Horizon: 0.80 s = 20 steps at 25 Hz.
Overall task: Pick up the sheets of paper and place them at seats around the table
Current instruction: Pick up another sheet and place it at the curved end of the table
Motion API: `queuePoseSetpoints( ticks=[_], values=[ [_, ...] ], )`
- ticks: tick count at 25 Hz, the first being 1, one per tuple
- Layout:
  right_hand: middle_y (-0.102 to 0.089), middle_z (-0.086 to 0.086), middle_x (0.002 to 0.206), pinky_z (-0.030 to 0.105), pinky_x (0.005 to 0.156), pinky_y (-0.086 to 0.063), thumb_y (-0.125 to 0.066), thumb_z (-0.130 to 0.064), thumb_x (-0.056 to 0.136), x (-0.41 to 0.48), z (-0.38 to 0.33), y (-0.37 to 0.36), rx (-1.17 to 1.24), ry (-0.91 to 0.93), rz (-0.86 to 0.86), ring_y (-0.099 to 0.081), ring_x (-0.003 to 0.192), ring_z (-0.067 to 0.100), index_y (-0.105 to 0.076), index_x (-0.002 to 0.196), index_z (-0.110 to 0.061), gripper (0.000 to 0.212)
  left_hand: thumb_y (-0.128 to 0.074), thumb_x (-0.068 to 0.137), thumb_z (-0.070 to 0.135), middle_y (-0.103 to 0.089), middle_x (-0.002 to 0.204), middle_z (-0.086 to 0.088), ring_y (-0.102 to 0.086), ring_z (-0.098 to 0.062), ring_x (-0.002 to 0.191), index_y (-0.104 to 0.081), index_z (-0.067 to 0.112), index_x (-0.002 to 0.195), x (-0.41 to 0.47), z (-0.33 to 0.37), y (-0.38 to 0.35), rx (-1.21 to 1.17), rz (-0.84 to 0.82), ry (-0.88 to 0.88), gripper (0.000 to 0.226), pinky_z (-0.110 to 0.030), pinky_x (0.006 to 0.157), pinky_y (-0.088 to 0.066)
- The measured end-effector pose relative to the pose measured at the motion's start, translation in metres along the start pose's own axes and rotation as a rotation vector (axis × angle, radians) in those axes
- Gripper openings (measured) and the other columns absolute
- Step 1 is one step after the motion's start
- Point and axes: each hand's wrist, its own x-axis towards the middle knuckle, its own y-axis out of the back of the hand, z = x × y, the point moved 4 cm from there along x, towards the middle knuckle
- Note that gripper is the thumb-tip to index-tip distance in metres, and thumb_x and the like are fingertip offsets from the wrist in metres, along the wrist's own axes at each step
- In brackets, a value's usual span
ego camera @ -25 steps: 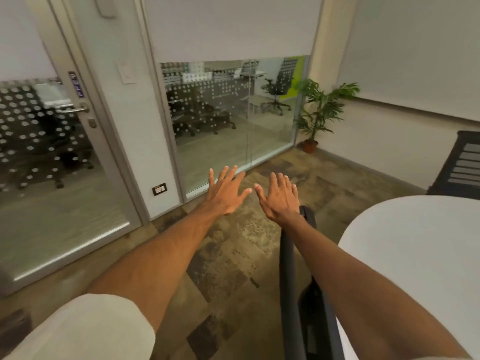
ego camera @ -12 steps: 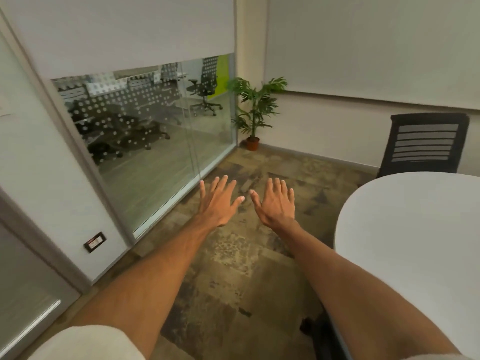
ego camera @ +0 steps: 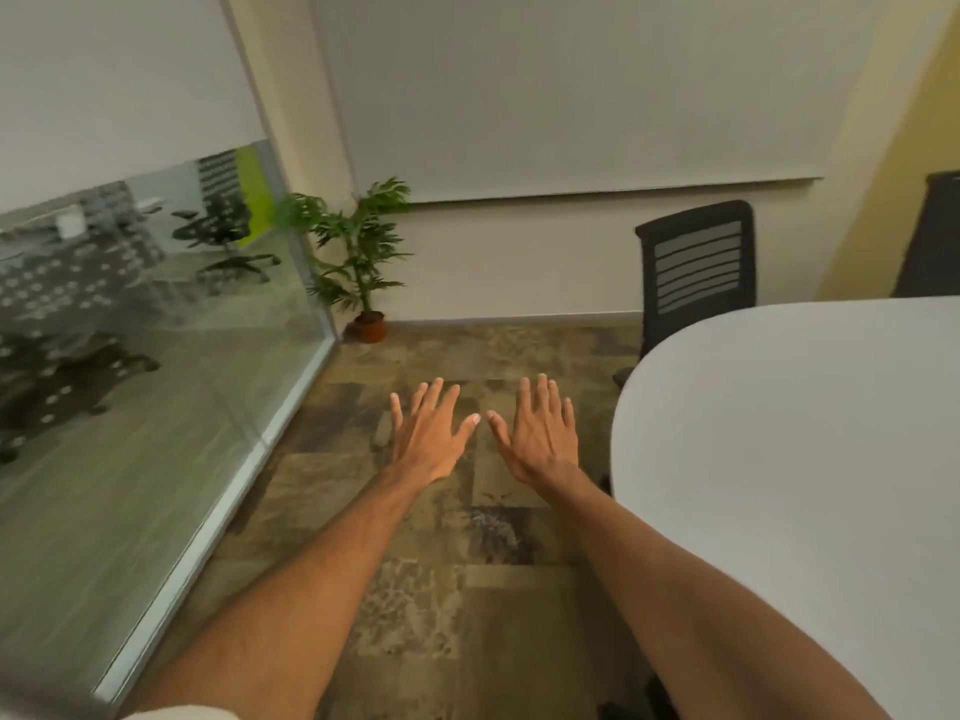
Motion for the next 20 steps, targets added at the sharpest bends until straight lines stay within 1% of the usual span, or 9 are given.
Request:
queuePoseSetpoints(
  ticks=[4,9,11,15,20],
  values=[
    [0.000,0.013,0.162,0.045,0.120,0.002,-0.013,-0.063,0.094,0.034,0.049,-0.023,0.015,-0.193,-0.025,0.003,0.150,0.029,-0.006,0.153,-0.013,0.077,-0.032,0.096,0.056,-0.017,0.161,-0.004,-0.010,-0.022,0.150,-0.027,0.024,0.149,0.064,0.036,-0.038,-0.065,-0.062,-0.130,0.062,-0.054,0.119,0.005],
    [0.003,0.010,0.163,0.045,0.120,0.004,-0.010,-0.064,0.094,0.065,0.115,-0.048,0.021,-0.473,-0.004,0.005,0.150,0.028,-0.005,0.154,-0.017,0.077,-0.030,0.096,0.056,-0.014,0.162,-0.003,-0.007,-0.021,0.150,-0.025,0.024,0.149,0.134,0.091,-0.096,-0.091,-0.196,-0.344,0.062,-0.053,0.120,0.006],
    [0.005,0.008,0.163,0.046,0.120,0.005,-0.011,-0.064,0.093,0.076,0.141,-0.052,0.033,-0.599,0.031,0.006,0.150,0.028,-0.004,0.153,-0.018,0.076,-0.031,0.096,0.055,-0.016,0.162,-0.003,-0.008,-0.021,0.150,-0.027,0.024,0.149,0.165,0.114,-0.118,-0.114,-0.232,-0.430,0.061,-0.053,0.120,0.005],
    [0.002,0.009,0.163,0.046,0.122,0.000,-0.014,-0.062,0.094,0.093,0.184,-0.046,0.010,-0.844,0.108,0.002,0.150,0.029,-0.006,0.153,-0.017,0.074,-0.029,0.096,0.057,-0.016,0.161,-0.003,-0.008,-0.021,0.150,-0.027,0.025,0.149,0.212,0.165,-0.147,-0.147,-0.304,-0.602,0.062,-0.054,0.117,0.008],
    [-0.004,0.010,0.162,0.045,0.121,-0.003,-0.016,-0.060,0.096,0.100,0.224,-0.023,-0.030,-1.038,0.222,-0.001,0.150,0.028,-0.009,0.153,-0.014,0.073,-0.026,0.095,0.060,-0.014,0.162,0.000,-0.007,-0.021,0.151,-0.024,0.028,0.150,0.240,0.233,-0.165,-0.160,-0.362,-0.844,0.063,-0.052,0.117,0.011]
  ],
)
